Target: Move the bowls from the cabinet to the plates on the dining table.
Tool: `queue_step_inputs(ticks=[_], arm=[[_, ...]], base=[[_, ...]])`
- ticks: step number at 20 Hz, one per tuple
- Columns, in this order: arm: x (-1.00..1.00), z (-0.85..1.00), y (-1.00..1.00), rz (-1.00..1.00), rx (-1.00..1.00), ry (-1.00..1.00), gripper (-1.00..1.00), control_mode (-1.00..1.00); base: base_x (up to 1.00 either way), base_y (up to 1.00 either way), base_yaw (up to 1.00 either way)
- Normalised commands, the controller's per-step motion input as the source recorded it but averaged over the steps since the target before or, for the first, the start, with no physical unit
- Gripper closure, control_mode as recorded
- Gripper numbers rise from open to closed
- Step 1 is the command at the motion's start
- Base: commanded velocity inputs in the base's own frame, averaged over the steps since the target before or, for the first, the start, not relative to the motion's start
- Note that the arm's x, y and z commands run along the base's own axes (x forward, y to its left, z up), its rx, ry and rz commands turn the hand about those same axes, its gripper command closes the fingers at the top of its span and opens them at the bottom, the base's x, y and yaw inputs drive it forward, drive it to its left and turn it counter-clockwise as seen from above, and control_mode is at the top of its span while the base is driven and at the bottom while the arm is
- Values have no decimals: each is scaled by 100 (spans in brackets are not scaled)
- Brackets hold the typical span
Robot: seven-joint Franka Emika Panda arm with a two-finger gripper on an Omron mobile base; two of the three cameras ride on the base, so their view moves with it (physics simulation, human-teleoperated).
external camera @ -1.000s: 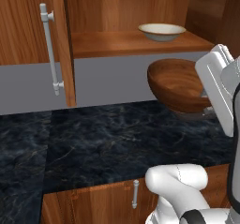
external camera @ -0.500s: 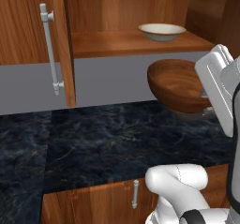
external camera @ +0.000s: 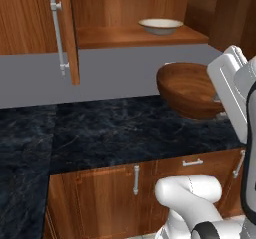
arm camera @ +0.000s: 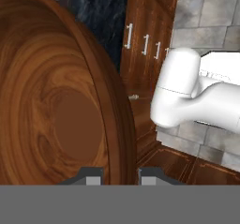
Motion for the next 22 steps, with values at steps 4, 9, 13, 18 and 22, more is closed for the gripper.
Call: queue_step_inputs(ticks=[4,9,13,18,22], arm=[[0,0,0,0,0,0,100,100],[0,0,0,0,0,0,100,100],[0,0,0,0,0,0,100,100],[0,0,0,0,0,0,100,100],[0,0,0,0,0,0,100,100]], base=[[-83,0,0],[-33,-14,-10],[1,-28,-34],[0,-45,-52],[0,-53,-65]])
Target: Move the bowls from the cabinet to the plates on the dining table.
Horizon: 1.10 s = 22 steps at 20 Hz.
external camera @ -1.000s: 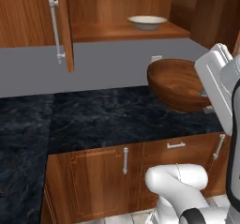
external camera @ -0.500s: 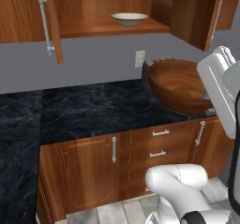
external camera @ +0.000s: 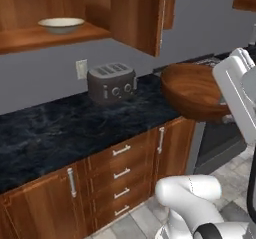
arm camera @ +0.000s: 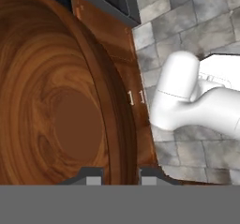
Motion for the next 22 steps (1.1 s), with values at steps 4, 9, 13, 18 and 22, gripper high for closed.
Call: queue_step_inputs(ticks=[4,9,13,18,22], arm=[[0,0,0,0,0,0,100,100],[0,0,0,0,0,0,100,100],[0,0,0,0,0,0,100,100],[0,0,0,0,0,0,100,100],[0,0,0,0,0,0,100,100]], base=[[2,-48,-71],[3,-47,-69],[4,-50,-68],[11,-48,-70],[2,-25,-68]])
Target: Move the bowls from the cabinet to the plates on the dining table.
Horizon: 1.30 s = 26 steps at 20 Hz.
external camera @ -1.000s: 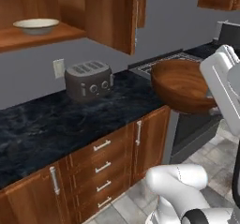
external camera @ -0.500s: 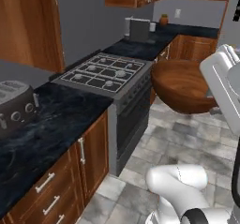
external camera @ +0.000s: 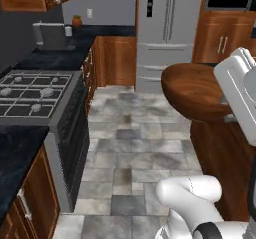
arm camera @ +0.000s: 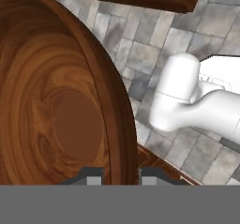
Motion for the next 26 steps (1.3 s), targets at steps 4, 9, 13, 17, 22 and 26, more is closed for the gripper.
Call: queue_step_inputs(ticks=[4,9,13,17,22,26], arm=[[0,0,0,0,0,0,100,100],[0,0,0,0,0,0,100,100],[0,0,0,0,0,0,100,100],[0,0,0,0,0,0,100,100],[0,0,0,0,0,0,100,100],[0,0,0,0,0,0,100,100]], base=[[0,0,-64],[0,-1,-64],[0,-18,-62],[0,-35,-56],[25,-35,-29],[86,-53,2]])
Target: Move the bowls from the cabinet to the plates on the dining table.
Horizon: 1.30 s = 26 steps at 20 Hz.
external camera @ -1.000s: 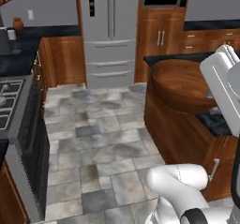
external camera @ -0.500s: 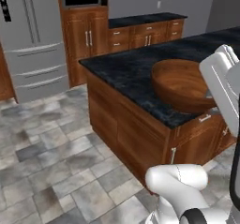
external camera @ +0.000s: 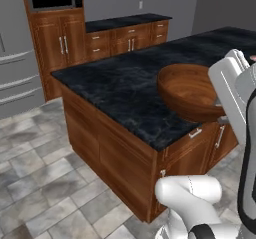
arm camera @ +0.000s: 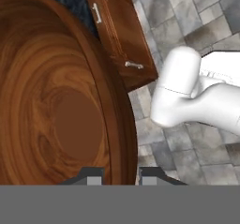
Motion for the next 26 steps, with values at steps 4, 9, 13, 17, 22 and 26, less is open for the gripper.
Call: queue_step_inputs(ticks=[4,9,13,17,22,26], arm=[[0,0,0,0,0,0,100,100],[0,0,0,0,0,0,100,100],[0,0,0,0,0,0,100,100],[0,0,0,0,0,0,100,100],[0,0,0,0,0,0,100,100],[0,0,0,0,0,0,100,100]], base=[[100,-72,14],[92,-93,22],[59,-85,26],[30,-89,25],[25,-100,23],[10,-100,26]])
